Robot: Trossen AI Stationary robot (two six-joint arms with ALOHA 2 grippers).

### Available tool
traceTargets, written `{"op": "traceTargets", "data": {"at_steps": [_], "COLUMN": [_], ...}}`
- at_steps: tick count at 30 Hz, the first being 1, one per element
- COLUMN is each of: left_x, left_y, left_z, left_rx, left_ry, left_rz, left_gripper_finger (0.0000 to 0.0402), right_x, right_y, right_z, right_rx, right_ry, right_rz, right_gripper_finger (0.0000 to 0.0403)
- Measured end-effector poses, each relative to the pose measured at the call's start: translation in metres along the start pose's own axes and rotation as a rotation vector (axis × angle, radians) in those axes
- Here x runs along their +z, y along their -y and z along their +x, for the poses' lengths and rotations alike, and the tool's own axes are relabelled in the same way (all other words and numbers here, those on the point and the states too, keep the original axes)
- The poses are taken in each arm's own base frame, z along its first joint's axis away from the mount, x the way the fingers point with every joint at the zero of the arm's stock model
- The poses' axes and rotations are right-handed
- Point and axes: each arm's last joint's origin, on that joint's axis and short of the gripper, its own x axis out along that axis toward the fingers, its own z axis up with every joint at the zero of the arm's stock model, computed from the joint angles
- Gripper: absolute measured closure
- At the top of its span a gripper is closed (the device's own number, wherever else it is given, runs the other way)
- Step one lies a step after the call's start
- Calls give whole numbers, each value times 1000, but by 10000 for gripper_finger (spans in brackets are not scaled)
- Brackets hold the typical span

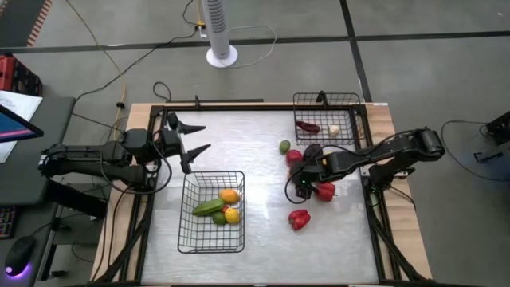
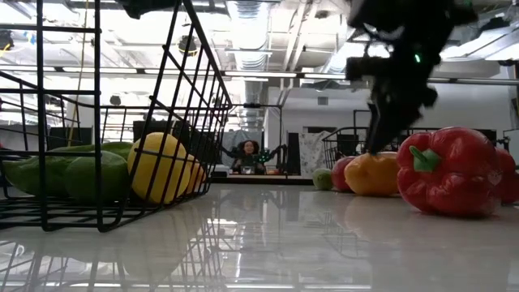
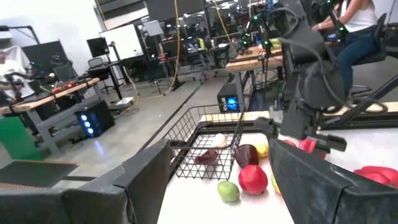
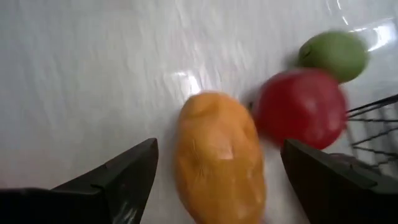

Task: Sort produce into baskets
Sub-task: Put the mango into the top wire basket

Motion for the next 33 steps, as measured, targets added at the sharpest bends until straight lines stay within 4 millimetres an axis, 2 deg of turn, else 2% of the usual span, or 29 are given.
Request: {"op": "traceTargets", "data": {"at_steps": [5, 8, 16, 20, 22, 25, 30, 33], "left_x": [0, 0, 0, 0, 0, 0, 0, 0], "left_y": [0, 0, 0, 0, 0, 0, 0, 0], "left_z": [0, 0, 0, 0, 0, 0, 0, 0], "left_rx": [4, 4, 9, 9, 9, 10, 9, 9], "left_ry": [0, 0, -1, -1, -1, -1, -1, -1], "left_rz": [-1, 0, 2, 2, 1, 1, 1, 0], "left_gripper_finger": [143, 143, 143, 143, 143, 143, 143, 143], "right_x": [-29, -40, -33, -27, -17, 10, 47, 58], "right_y": [5, 8, 9, 8, 8, 10, 15, 22], "right_z": [25, 33, 35, 33, 26, 6, -38, -59], "right_rx": [-3, -11, 3, 11, 12, -29, -206, -383], "right_ry": [-22, -38, 34, 68, 80, 116, 161, 184], "right_rz": [11, 13, 21, 33, 29, 5, -43, -56], "right_gripper_finger": [38, 48, 102, 108, 108, 108, 108, 108]}}
